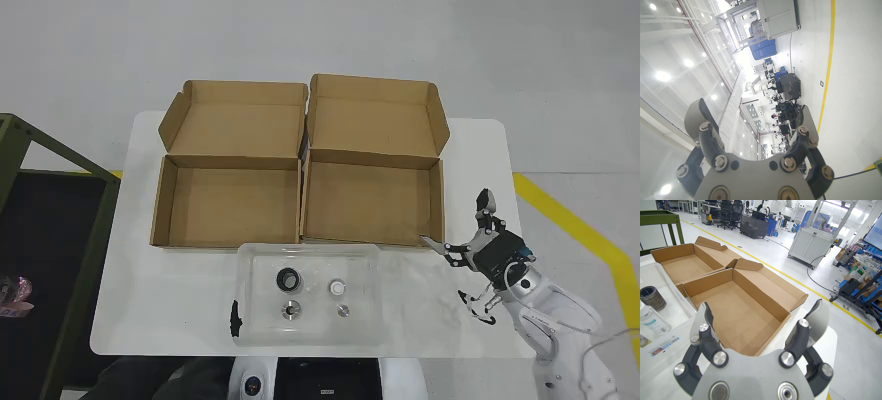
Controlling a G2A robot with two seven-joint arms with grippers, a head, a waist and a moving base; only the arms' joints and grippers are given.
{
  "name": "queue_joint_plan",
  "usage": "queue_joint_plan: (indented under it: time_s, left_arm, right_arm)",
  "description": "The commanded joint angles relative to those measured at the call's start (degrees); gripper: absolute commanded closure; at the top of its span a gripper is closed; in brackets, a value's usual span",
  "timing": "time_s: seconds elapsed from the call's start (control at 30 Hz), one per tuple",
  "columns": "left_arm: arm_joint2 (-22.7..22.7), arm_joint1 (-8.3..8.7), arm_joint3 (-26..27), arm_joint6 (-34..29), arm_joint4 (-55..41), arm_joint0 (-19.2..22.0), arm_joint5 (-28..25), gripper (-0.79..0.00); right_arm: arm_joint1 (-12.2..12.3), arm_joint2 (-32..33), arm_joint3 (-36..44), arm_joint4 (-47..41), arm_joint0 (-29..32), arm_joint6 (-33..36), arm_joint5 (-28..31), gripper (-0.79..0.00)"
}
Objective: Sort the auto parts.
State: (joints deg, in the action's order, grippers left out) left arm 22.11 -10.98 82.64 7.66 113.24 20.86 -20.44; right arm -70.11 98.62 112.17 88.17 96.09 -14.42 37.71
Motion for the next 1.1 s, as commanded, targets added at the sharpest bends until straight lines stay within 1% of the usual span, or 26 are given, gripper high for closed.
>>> queue_joint_plan:
  time_s: [0.0,0.5,0.77,0.9,1.07]
  left_arm:
    - [0.0,0.00,0.0,0.0,0.0,0.0,0.0,-0.784]
    - [0.0,0.00,0.0,0.0,0.0,0.0,0.0,-0.785]
    - [0.0,0.00,0.0,0.0,0.0,0.0,0.0,-0.785]
    - [0.0,0.00,0.0,0.0,0.0,0.0,0.0,-0.785]
    - [0.0,0.00,0.0,0.0,0.0,0.0,0.0,-0.785]
  right_arm:
    - [0.0,0.0,0.0,0.0,0.0,0.0,0.0,-0.784]
    - [0.0,-0.3,-0.1,-0.1,0.1,0.3,0.3,-0.785]
    - [0.6,-2.9,-0.4,-3.2,-2.6,6.7,6.3,-0.785]
    - [0.9,-4.4,1.0,-3.7,-3.3,9.3,9.9,-0.785]
    - [1.3,-7.7,3.8,-4.3,-4.3,12.9,14.2,-0.785]
